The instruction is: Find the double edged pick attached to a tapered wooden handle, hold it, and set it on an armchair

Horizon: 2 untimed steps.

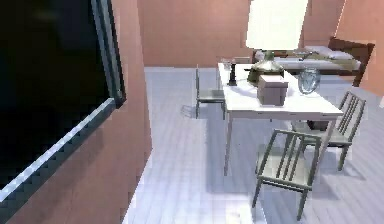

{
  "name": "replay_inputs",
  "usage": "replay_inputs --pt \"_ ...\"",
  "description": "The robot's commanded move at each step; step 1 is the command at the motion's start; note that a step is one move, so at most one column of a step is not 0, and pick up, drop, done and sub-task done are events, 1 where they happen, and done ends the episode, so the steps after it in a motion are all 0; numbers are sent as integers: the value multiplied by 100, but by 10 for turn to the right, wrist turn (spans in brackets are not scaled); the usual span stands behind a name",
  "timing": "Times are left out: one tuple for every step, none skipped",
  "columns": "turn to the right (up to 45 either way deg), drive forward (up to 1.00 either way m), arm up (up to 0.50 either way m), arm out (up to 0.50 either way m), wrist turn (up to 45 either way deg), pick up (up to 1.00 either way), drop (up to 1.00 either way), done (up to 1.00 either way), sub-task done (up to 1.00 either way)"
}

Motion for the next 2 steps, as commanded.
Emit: replay_inputs --pt "0 95 0 0 0 0 0 0 0" --pt "-180 0 0 0 0 0 0 0 0"
